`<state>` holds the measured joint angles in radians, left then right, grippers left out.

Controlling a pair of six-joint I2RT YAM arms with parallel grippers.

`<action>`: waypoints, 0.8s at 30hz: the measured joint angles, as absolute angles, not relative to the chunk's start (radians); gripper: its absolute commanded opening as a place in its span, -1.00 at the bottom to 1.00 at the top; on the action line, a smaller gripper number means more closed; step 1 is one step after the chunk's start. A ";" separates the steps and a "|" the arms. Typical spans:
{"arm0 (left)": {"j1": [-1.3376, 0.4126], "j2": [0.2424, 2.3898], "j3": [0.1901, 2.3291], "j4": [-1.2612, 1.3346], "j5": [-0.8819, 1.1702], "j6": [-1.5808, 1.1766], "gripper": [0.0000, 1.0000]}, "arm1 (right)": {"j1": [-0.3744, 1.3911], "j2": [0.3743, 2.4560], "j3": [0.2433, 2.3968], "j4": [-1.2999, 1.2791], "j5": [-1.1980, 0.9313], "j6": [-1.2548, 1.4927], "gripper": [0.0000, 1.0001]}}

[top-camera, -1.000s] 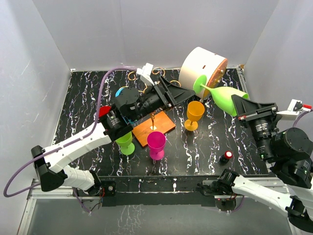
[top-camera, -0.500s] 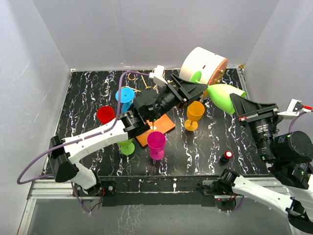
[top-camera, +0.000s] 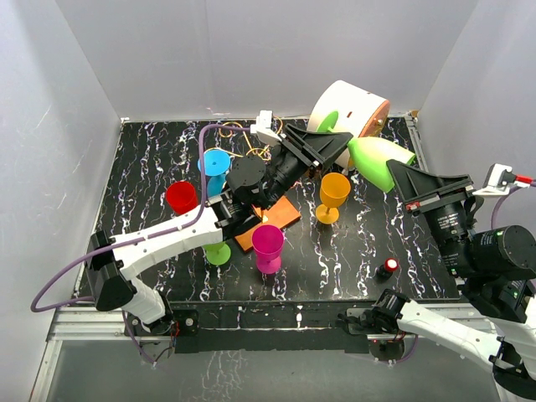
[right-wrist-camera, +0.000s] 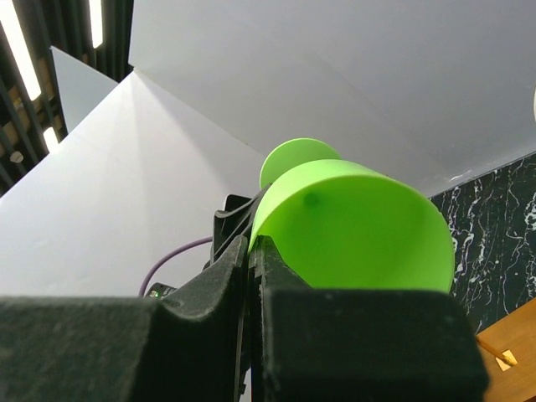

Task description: Place the wine glass upside down on the wine glass rack

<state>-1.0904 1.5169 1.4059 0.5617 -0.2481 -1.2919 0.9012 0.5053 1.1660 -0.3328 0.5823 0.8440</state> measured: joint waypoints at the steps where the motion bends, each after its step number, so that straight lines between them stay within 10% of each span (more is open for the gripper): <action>1: -1.090 1.517 1.406 0.569 -0.252 -1.291 -0.22 | 0.901 0.505 1.166 -0.331 0.571 0.842 -1.00; 13: -1.090 1.553 1.452 0.603 -0.274 -1.232 -0.34 | 0.901 0.494 1.147 -0.325 0.478 0.817 -1.00; 20: -1.088 1.581 1.460 0.633 -0.279 -1.224 -0.93 | 0.901 0.490 1.134 -0.327 0.464 0.821 -1.00; 24: -1.086 1.579 1.460 0.651 -0.288 -1.225 -1.00 | 0.901 0.487 1.134 -0.337 0.463 0.838 -0.28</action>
